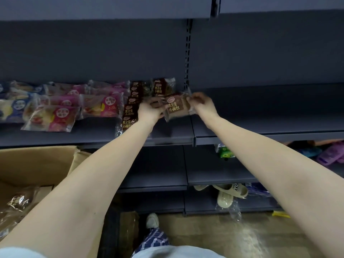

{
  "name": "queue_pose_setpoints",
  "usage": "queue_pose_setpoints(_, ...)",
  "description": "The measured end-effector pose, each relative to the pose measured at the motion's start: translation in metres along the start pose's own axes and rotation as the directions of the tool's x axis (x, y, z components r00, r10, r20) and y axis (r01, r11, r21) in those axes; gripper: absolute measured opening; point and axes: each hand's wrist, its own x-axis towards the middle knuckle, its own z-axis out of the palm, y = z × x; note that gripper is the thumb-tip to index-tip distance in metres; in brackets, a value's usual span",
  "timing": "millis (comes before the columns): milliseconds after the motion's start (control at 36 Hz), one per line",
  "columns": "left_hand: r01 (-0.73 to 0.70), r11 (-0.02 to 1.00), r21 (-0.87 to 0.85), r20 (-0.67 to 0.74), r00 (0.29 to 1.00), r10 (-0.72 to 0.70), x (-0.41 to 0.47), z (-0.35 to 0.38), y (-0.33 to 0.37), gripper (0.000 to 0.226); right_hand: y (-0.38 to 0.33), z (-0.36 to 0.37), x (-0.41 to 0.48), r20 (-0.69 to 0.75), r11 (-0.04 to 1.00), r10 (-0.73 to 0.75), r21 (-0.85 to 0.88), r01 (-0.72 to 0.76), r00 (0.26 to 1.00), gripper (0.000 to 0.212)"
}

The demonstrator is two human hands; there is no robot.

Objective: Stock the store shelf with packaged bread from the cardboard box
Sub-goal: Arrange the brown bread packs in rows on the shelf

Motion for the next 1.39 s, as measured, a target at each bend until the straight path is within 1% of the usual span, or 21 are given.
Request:
queue_pose_setpoints(56, -0.032, 0.997, 0.075, -0.013, 0.999, 0.033, 0.003, -0.006, -0.002, 0.029, 0.002, 0.002, -0.001, 0.024, 0.999, -0.007, -0.038, 0.008, 1.0, 0.026)
queue_pose_setpoints(111, -0.043, 0.988, 0.146, -0.042, 0.998, 0.05, 0.005, -0.013, -0.003, 0.025, 0.006, 0.007, -0.001, 0.013, 0.998, 0.004, -0.06, -0.003, 1.0, 0.034)
queue_pose_setpoints(194, -0.063, 0.984, 0.165, -0.064, 0.995, 0.075, 0.005, -0.021, -0.001, 0.018, 0.008, 0.018, -0.001, -0.02, 0.999, 0.041, -0.02, -0.042, 0.999, 0.03)
queue_pose_setpoints(306, -0.123, 0.969, 0.214, -0.08, 0.987, 0.143, 0.008, -0.027, 0.004, 0.013, 0.004, 0.031, 0.001, -0.074, 0.999, 0.038, -0.004, -0.039, 0.997, 0.026)
queue_pose_setpoints(389, -0.179, 0.922, 0.343, -0.102, 0.969, 0.226, 0.016, -0.031, 0.008, 0.01, -0.001, 0.039, 0.005, -0.103, 0.999, 0.033, -0.02, -0.035, 0.994, 0.025)
queue_pose_setpoints(472, -0.239, 0.812, 0.533, -0.079, 0.941, 0.329, 0.023, -0.036, 0.009, 0.011, -0.005, 0.043, 0.012, -0.162, 0.998, 0.014, -0.061, -0.024, 0.987, 0.026)
queue_pose_setpoints(528, -0.274, 0.744, 0.609, -0.027, 0.93, 0.365, 0.025, -0.042, 0.005, 0.015, -0.005, 0.044, 0.019, -0.23, 0.995, 0.025, -0.084, -0.045, 0.973, 0.028)
queue_pose_setpoints(556, -0.288, 0.713, 0.639, 0.017, 0.932, 0.361, 0.024, -0.045, 0.003, 0.018, -0.005, 0.044, 0.021, -0.26, 0.992, 0.037, -0.105, -0.066, 0.965, 0.029)
queue_pose_setpoints(611, -0.301, 0.623, 0.722, 0.12, 0.941, 0.315, 0.024, -0.052, -0.004, 0.031, -0.002, 0.045, 0.026, -0.316, 0.984, 0.072, -0.13, -0.118, 0.946, 0.03)
queue_pose_setpoints(667, -0.29, 0.491, 0.822, 0.193, 0.952, 0.239, 0.021, -0.058, -0.012, 0.047, 0.003, 0.048, 0.03, -0.349, 0.977, 0.121, -0.122, -0.173, 0.929, 0.026)
queue_pose_setpoints(722, -0.296, 0.334, 0.895, 0.233, 0.948, 0.216, 0.022, -0.062, -0.019, 0.058, 0.006, 0.053, 0.034, -0.352, 0.971, 0.168, -0.102, -0.216, 0.921, 0.026)
queue_pose_setpoints(750, -0.303, 0.283, 0.91, 0.248, 0.945, 0.214, 0.023, -0.064, -0.021, 0.061, 0.007, 0.055, 0.037, -0.346, 0.968, 0.188, -0.093, -0.232, 0.919, 0.027)
queue_pose_setpoints(778, -0.31, 0.252, 0.917, 0.259, 0.941, 0.218, 0.022, -0.064, -0.023, 0.063, 0.007, 0.055, 0.037, -0.337, 0.967, 0.195, -0.092, -0.238, 0.921, 0.028)
queue_pose_setpoints(944, -0.347, 0.14, 0.927, 0.304, 0.917, 0.258, 0.032, -0.065, -0.037, 0.066, 0.007, 0.073, 0.039, -0.282, 0.967, 0.219, -0.067, -0.246, 0.934, 0.034)
queue_pose_setpoints(1083, -0.377, 0.106, 0.92, 0.331, 0.893, 0.304, 0.039, -0.063, -0.043, 0.068, 0.004, 0.083, 0.048, -0.255, 0.972, 0.22, -0.023, -0.234, 0.942, 0.035)
queue_pose_setpoints(1278, -0.376, 0.139, 0.916, 0.32, 0.894, 0.313, 0.041, -0.059, -0.043, 0.072, 0.006, 0.098, 0.064, -0.233, 0.976, 0.204, -0.026, -0.216, 0.951, 0.041)
queue_pose_setpoints(1389, -0.375, 0.138, 0.917, 0.317, 0.893, 0.318, 0.039, -0.059, -0.043, 0.071, 0.012, 0.103, 0.072, -0.254, 0.979, 0.2, 0.005, -0.205, 0.946, 0.039)
